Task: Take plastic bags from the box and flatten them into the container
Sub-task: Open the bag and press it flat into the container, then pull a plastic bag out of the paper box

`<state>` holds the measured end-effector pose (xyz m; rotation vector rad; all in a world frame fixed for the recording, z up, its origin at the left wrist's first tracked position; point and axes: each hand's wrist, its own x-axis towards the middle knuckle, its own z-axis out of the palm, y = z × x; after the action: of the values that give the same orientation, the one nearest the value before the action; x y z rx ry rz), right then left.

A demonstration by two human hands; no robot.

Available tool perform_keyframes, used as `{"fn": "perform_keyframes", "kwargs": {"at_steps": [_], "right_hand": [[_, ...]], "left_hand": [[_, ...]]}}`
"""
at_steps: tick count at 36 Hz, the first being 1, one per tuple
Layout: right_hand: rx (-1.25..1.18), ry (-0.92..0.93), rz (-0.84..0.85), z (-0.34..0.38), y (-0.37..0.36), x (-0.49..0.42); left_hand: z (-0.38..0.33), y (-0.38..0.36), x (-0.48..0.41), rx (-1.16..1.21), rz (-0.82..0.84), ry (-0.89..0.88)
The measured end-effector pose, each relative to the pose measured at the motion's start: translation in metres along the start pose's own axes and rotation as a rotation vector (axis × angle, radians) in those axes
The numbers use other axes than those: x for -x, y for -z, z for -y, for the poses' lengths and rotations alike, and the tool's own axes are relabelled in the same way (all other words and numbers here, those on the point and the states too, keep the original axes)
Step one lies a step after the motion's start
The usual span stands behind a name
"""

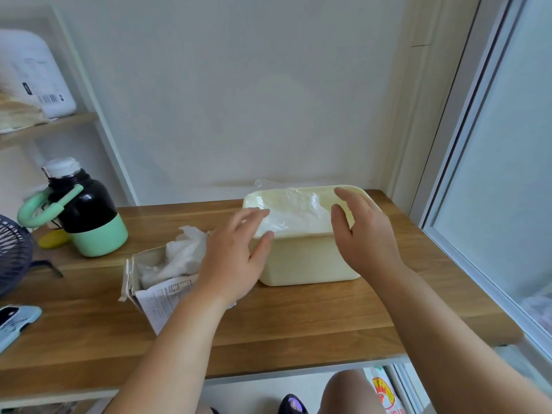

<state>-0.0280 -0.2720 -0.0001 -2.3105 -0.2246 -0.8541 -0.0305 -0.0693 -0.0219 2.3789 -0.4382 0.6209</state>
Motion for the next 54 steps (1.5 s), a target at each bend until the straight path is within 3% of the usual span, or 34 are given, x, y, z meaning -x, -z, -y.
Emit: {"fn": "perform_keyframes", "kwargs": {"at_steps": [4, 10, 15, 19, 25, 29, 32, 36, 40, 46, 54], "right_hand": [[-0.100, 0.001, 0.037, 0.023, -0.001, -0.001], [-0.279, 0.014, 0.155, 0.064, -0.032, 0.008], [-0.352, -0.016, 0.314, 0.088, -0.069, 0.017], [-0.414, -0.054, 0.436, 0.099, -0.092, 0.019], [-0.353, -0.016, 0.662, 0.102, -0.106, 0.018], [-0.271, 0.015, 0.728, 0.100, -0.108, 0.011], [-0.277, 0.054, 0.778, 0.101, -0.109, 0.006], [-0.346, 0.053, 0.736, 0.104, -0.111, 0.000], [-0.522, -0.203, 0.695, 0.105, -0.110, -0.004], [-0.775, -0.383, 0.666, 0.107, -0.111, -0.013], [-1.372, -0.560, 0.359, 0.106, -0.086, -0.042]], "left_hand": [[0.001, 0.021, 0.001, 0.013, -0.144, 0.023], [0.025, 0.060, 0.019, -0.102, -0.166, 0.148], [0.043, 0.080, 0.040, -0.321, 0.033, 0.409], [0.045, 0.084, 0.042, -0.409, 0.142, 0.433], [0.050, 0.080, 0.036, -0.219, 0.152, 0.449], [0.052, 0.079, 0.032, -0.009, 0.041, 0.485], [0.049, 0.079, 0.027, 0.112, -0.055, 0.395], [0.050, 0.075, 0.024, 0.223, -0.069, 0.319], [0.058, 0.076, 0.026, 0.258, -0.047, 0.377], [0.057, 0.076, 0.027, 0.083, 0.117, 0.467], [0.049, 0.077, 0.021, -0.042, 0.298, 0.433]]}}
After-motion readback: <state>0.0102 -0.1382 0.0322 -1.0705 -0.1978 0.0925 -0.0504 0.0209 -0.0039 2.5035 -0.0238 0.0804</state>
